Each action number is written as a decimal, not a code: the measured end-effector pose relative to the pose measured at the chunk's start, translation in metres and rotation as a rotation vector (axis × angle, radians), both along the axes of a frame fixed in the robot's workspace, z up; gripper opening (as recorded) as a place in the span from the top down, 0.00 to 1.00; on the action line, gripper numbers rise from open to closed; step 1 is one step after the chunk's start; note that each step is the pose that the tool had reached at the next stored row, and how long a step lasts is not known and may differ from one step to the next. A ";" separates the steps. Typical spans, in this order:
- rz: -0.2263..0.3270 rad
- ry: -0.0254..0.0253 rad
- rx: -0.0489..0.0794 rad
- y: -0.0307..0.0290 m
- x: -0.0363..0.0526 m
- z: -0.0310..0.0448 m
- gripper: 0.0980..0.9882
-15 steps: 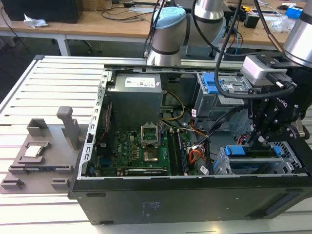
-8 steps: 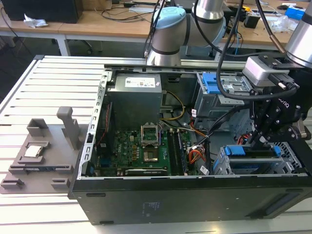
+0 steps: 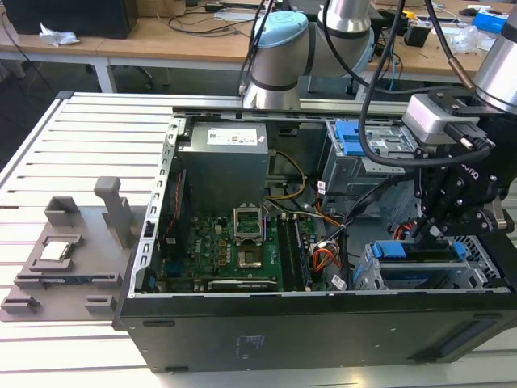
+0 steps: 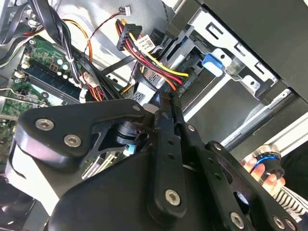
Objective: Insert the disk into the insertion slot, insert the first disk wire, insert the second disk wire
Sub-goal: 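Insert the second disk wire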
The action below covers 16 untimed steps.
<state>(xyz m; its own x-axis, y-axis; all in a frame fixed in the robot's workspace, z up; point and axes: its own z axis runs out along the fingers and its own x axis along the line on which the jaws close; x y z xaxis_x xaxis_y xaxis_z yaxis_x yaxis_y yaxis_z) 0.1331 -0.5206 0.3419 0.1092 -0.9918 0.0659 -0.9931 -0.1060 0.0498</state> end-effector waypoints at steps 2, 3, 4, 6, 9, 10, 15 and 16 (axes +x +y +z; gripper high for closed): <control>0.000 0.0000 0.000 -0.0001 0.0000 0.0019 0.94; 0.000 0.0000 0.003 -0.0001 0.0000 0.0019 0.94; -0.001 0.0000 0.005 -0.0002 0.0000 0.0018 0.94; -0.002 0.0002 0.005 -0.0017 0.0000 0.0007 0.94; -0.003 0.0004 0.005 -0.0033 0.0000 -0.0006 0.94; -0.004 0.0007 0.005 -0.0041 0.0001 -0.0013 0.94; -0.012 0.0011 0.008 -0.0052 0.0027 -0.0026 0.94; -0.012 0.0011 0.008 -0.0056 0.0027 -0.0024 0.94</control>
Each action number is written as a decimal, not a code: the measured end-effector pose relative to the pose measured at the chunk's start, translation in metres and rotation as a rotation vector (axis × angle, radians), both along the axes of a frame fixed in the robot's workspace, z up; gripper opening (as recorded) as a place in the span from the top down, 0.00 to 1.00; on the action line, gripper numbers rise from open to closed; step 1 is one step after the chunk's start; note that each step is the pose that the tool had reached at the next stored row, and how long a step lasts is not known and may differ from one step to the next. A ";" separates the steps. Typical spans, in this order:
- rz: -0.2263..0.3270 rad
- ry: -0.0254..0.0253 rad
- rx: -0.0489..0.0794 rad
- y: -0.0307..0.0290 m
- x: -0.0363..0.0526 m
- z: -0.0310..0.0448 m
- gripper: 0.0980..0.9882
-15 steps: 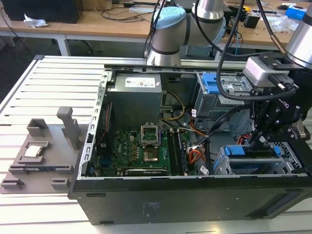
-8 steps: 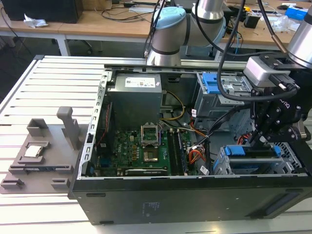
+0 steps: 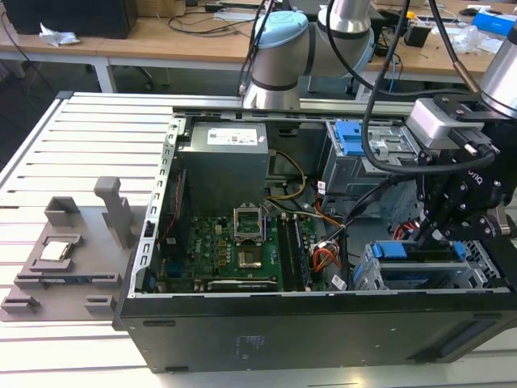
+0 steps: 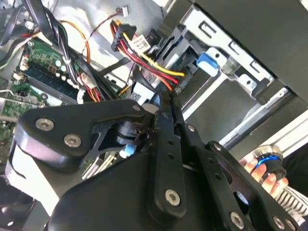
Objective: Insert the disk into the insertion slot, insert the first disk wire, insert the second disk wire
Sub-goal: 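Insert the second disk wire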
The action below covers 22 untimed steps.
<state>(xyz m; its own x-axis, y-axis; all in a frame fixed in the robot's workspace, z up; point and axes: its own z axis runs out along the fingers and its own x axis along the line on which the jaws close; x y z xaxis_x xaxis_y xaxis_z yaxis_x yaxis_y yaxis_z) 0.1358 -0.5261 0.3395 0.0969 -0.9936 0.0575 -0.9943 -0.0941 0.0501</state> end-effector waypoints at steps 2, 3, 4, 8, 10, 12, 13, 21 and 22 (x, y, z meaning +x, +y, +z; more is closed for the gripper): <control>0.000 0.0000 0.003 -0.0011 0.0000 -0.0001 0.94; 0.000 0.0000 0.003 -0.0015 0.0000 -0.0005 0.94; -0.001 0.0000 0.003 -0.0018 0.0000 -0.0009 0.94; -0.001 0.0001 0.003 -0.0022 -0.0001 -0.0037 0.94; -0.001 0.0001 0.003 -0.0022 0.0000 -0.0038 0.94; 0.000 -0.0001 0.004 -0.0021 0.0002 -0.0041 0.86; 0.000 0.0000 0.003 -0.0021 0.0002 -0.0040 0.86; -0.001 0.0000 0.003 -0.0021 0.0001 0.0339 0.86; -0.001 0.0000 0.003 -0.0020 0.0001 0.0386 0.86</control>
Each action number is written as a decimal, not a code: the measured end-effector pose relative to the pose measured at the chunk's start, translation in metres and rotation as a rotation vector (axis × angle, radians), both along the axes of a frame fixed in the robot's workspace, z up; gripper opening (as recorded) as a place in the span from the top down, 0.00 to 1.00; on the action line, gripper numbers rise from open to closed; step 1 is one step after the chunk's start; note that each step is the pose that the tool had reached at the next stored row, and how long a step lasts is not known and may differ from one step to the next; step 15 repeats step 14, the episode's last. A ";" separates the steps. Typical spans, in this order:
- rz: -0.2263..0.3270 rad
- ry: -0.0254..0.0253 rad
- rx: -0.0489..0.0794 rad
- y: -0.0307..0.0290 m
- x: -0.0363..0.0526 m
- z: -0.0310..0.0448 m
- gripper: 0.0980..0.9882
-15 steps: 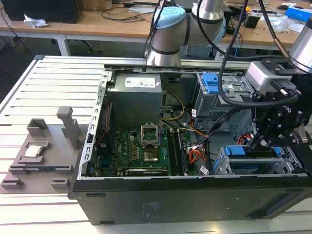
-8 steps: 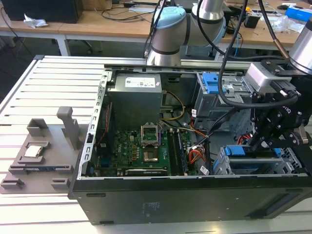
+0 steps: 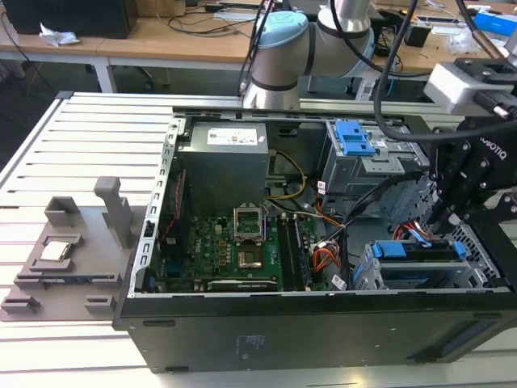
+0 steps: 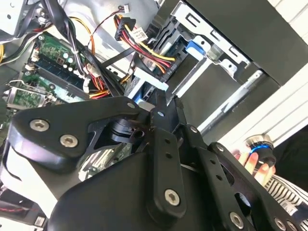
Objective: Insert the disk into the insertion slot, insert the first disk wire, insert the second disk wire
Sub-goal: 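Insert the second disk wire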
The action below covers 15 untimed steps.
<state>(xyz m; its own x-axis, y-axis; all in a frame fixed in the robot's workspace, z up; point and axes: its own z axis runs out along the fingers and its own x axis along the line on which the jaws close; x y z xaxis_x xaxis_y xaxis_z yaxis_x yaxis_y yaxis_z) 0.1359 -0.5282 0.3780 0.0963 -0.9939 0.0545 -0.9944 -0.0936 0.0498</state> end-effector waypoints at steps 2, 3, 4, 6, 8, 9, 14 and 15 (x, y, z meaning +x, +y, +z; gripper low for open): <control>0.000 0.0000 0.000 0.0006 0.0000 0.0034 0.86; 0.000 0.0000 0.000 0.0007 0.0000 0.0036 0.86; 0.000 0.0000 0.000 0.0009 0.0000 0.0039 0.88; 0.000 0.0000 0.000 0.0010 0.0000 0.0052 0.99; 0.000 0.0000 0.000 0.0011 0.0000 0.0069 0.99; 0.000 0.0000 0.000 0.0011 0.0000 0.0074 0.99; 0.000 0.0000 0.000 0.0011 0.0000 0.0077 0.99; 0.000 0.0000 0.000 0.0011 0.0000 0.0077 0.99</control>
